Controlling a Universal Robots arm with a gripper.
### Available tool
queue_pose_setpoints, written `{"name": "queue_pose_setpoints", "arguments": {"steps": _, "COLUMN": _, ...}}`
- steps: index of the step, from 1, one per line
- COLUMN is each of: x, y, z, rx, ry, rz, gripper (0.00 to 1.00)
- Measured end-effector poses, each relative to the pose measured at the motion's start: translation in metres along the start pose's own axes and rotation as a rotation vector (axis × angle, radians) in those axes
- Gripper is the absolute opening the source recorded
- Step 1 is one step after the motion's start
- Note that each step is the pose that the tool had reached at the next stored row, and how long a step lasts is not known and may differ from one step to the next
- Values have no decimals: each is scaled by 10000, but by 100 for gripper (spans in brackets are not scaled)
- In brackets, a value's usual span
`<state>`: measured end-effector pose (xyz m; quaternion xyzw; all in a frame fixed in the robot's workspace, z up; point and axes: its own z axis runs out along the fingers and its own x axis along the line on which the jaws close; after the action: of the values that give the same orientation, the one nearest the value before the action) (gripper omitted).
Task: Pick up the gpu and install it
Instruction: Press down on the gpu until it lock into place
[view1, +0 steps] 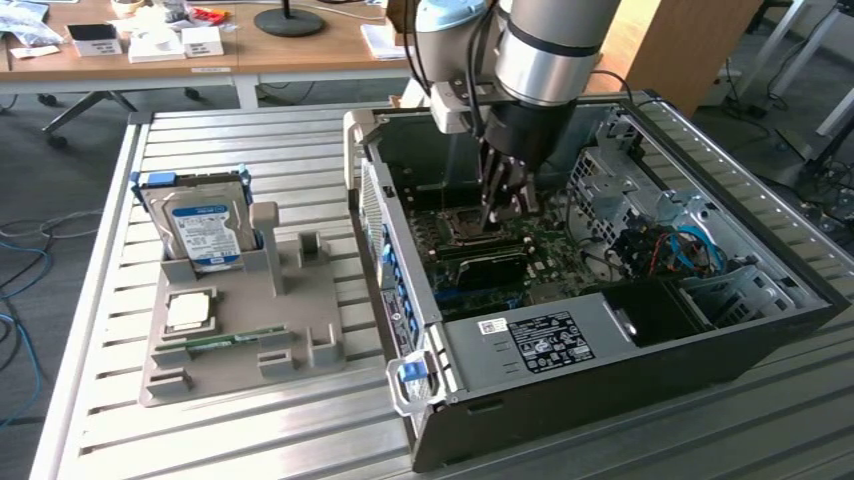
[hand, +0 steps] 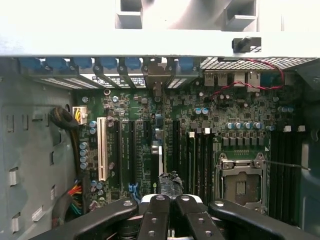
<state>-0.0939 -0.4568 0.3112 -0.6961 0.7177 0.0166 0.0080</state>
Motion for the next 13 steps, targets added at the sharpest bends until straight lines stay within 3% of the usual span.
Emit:
{"name": "queue_pose_setpoints", "arguments": {"steps": 7, "x": -1, "y": 0, "z": 17, "rx": -1, "ry": 1, "rz": 0, "gripper": 11}}
{"name": "queue_pose_setpoints", "arguments": {"steps": 13, "x": 2, "y": -1, "z": 100, "rx": -1, "ry": 1, "rz": 0, "gripper": 11}}
